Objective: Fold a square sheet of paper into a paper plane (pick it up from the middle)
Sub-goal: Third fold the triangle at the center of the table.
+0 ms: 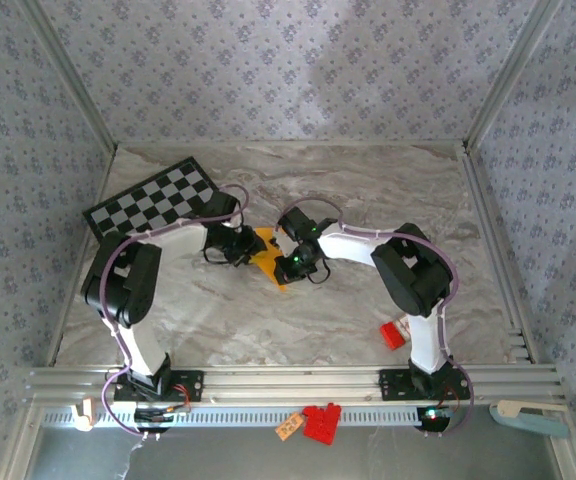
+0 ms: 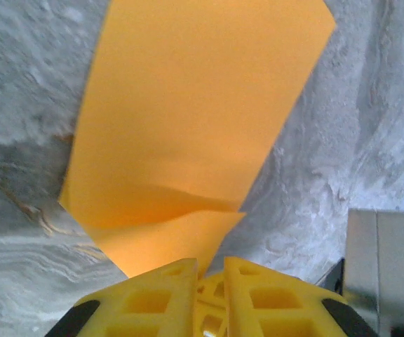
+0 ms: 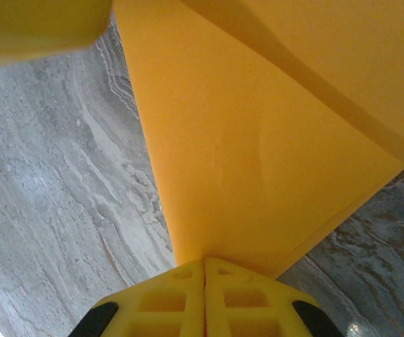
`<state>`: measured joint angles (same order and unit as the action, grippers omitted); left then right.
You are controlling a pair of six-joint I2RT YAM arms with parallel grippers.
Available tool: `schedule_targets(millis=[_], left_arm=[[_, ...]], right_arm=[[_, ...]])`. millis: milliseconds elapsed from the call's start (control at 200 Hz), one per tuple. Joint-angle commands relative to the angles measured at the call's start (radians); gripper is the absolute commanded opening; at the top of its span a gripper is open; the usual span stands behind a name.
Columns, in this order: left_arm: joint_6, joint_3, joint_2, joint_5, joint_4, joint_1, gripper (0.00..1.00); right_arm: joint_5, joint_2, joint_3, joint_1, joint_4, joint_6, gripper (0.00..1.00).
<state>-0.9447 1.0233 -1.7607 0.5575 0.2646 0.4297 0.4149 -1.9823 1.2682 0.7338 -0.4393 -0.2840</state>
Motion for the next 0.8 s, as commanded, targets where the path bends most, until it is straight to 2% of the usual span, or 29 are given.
schedule_targets(millis=[0, 425, 795], left_arm=[[0.046, -0.036, 0.022, 0.01, -0.028, 0.025, 0.16], [0.071, -0.038, -0.056, 0.01, -0.057, 0.057, 0.14], [0.125, 0.002, -0.109, -0.124, 0.027, 0.052, 0.14]], right_arm=[[-0.047, -0.036, 0.01, -0.001, -0.065, -0.019, 0.08], [-0.049, -0.05, 0.013, -0.006, -0.077, -0.024, 0.08], [-0.121, -0.068, -0.009, -0.004, -0.136, 0.025, 0.07]])
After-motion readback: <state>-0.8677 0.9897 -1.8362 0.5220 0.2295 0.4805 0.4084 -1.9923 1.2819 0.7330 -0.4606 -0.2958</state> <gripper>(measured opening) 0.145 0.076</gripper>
